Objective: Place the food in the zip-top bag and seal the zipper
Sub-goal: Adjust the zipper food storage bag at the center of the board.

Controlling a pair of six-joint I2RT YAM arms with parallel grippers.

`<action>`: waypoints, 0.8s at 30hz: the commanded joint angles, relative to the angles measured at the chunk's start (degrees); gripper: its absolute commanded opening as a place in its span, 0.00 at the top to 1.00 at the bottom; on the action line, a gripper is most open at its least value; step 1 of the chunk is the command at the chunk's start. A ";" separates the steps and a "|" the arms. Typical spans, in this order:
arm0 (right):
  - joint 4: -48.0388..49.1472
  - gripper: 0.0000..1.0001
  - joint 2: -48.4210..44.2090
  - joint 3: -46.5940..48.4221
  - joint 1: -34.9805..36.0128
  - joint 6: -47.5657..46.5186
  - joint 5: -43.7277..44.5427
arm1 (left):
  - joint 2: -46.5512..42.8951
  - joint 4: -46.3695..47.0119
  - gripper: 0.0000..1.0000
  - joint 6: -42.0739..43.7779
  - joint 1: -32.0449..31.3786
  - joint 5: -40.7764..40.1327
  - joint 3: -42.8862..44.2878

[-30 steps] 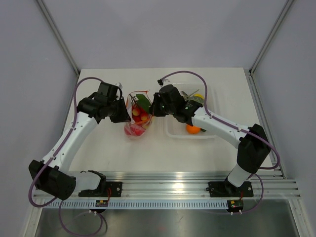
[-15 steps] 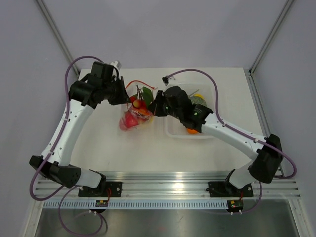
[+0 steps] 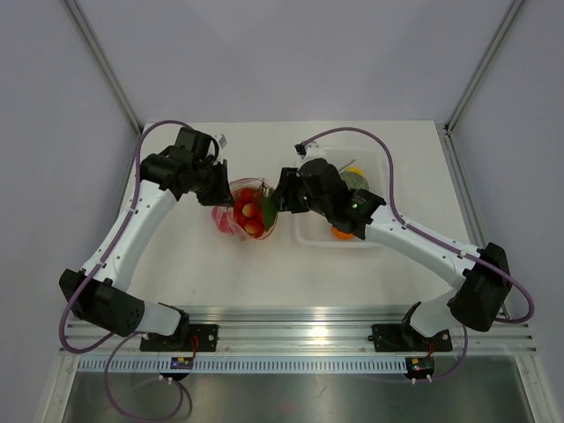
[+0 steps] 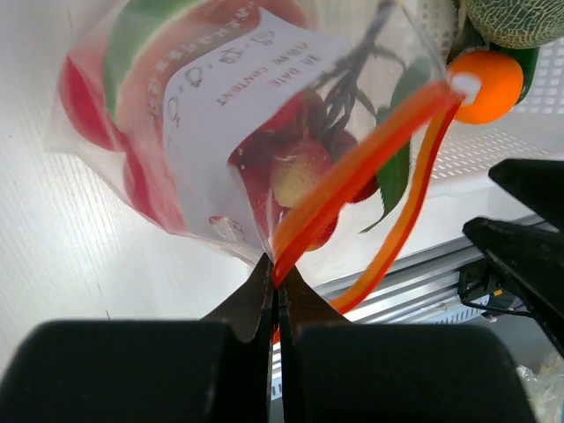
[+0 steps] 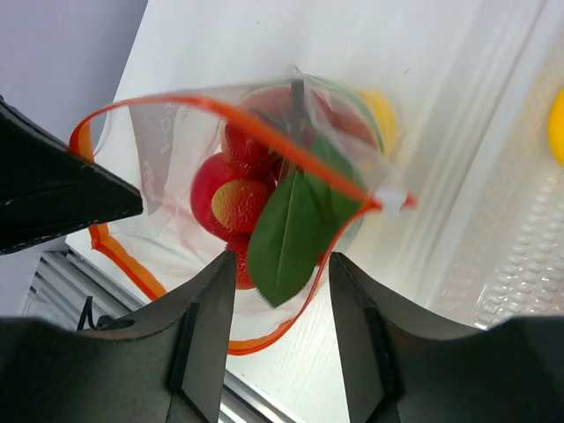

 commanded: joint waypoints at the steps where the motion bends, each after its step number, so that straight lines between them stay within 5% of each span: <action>1: -2.31 0.47 -0.31 3.41 -2.59 -3.50 -0.15 | -2.33 4.31 1.00 1.58 0.21 2.38 0.51; 7: -10.40 0.48 5.74 10.34 -3.83 -8.69 -0.25 | -2.34 4.84 1.00 0.97 0.21 2.64 -0.19; 19: -11.27 0.38 10.83 13.41 -3.74 -15.02 3.78 | -1.02 4.40 1.00 1.67 0.13 2.64 0.60; 24: -11.55 0.43 12.52 15.36 -3.83 -17.57 7.65 | -0.40 4.32 1.00 1.93 0.21 2.73 1.03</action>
